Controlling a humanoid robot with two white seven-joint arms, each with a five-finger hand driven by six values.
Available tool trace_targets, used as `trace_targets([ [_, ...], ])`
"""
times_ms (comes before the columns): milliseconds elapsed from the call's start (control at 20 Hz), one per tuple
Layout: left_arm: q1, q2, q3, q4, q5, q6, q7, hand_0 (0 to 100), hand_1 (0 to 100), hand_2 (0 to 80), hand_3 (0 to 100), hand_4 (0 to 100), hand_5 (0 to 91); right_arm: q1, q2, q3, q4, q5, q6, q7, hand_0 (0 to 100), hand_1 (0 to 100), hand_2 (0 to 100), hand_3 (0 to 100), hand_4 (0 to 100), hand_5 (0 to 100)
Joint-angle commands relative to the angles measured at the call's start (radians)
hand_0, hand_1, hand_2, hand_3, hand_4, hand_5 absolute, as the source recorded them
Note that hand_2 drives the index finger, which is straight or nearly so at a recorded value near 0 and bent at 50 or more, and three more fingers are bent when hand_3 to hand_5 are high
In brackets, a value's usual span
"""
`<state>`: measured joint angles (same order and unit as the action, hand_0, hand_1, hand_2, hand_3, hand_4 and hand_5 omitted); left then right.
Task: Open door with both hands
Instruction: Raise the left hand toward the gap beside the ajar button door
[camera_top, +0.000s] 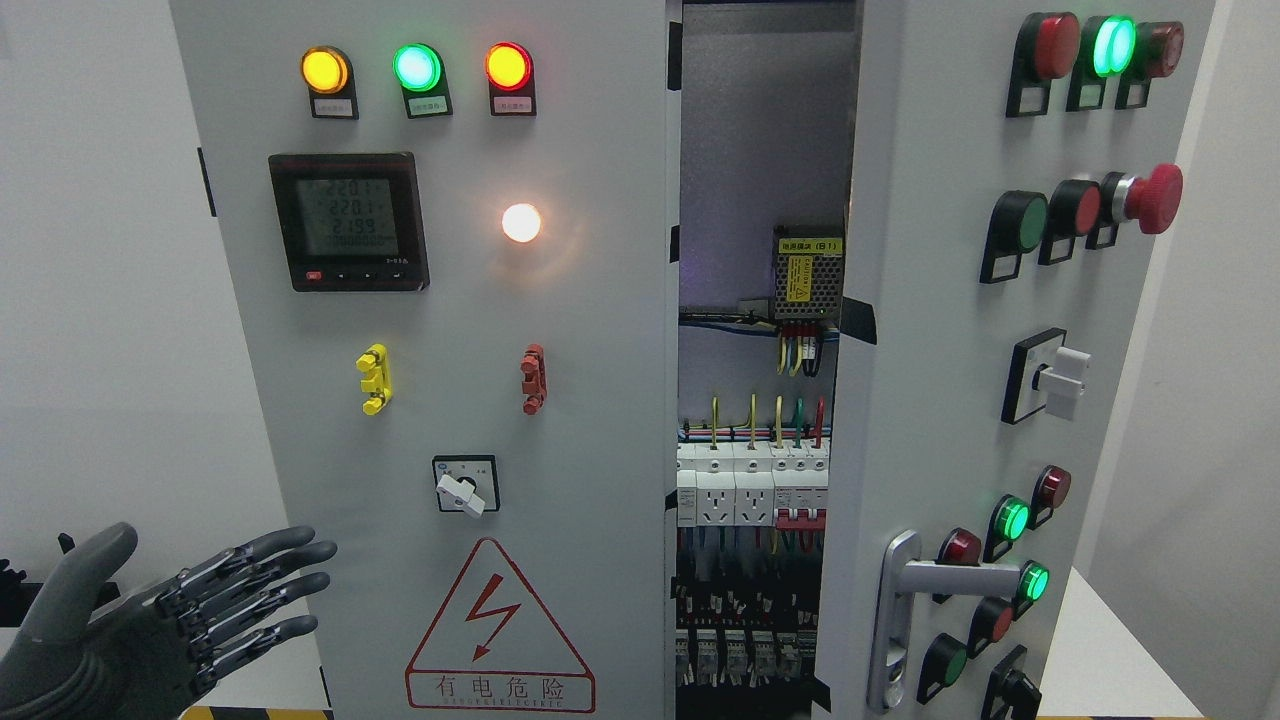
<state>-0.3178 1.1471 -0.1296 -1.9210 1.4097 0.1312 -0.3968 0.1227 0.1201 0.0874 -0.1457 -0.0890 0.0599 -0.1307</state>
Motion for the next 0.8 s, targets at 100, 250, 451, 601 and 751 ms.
trace_targets([
  [100, -0.512, -0.003, -0.539, 0.016, 0.153, 0.111, -0.004, 0, 0, 0.0, 0, 4, 0.0, 0.000, 0.000, 0.000, 0.000, 0.000, 0.000, 0.003, 0, 0, 0, 0, 0, 0],
  [250, -0.604, -0.067, -0.570, 0.059, 0.166, 0.189, -0.004, 0, 0, 0.0, 0, 4, 0.0, 0.000, 0.001, 0.000, 0.000, 0.000, 0.000, 0.003, 0, 0, 0, 0, 0, 0],
  [451, -0.693, -0.194, -0.610, 0.148, 0.164, 0.269, -0.008, 0, 0, 0.0, 0, 4, 0.0, 0.000, 0.000, 0.000, 0.000, 0.000, 0.000, 0.003, 0, 0, 0, 0, 0, 0],
  [601, -0.814, -0.282, -0.686, 0.224, 0.164, 0.312, -0.019, 0, 0, 0.0, 0, 4, 0.0, 0.000, 0.001, 0.000, 0.000, 0.000, 0.000, 0.003, 0, 0, 0, 0, 0, 0],
  [751, -0.938, -0.381, -0.781, 0.328, 0.166, 0.315, -0.033, 0, 0, 0.0, 0, 4, 0.0, 0.000, 0.000, 0.000, 0.000, 0.000, 0.000, 0.003, 0, 0, 0, 0, 0, 0],
])
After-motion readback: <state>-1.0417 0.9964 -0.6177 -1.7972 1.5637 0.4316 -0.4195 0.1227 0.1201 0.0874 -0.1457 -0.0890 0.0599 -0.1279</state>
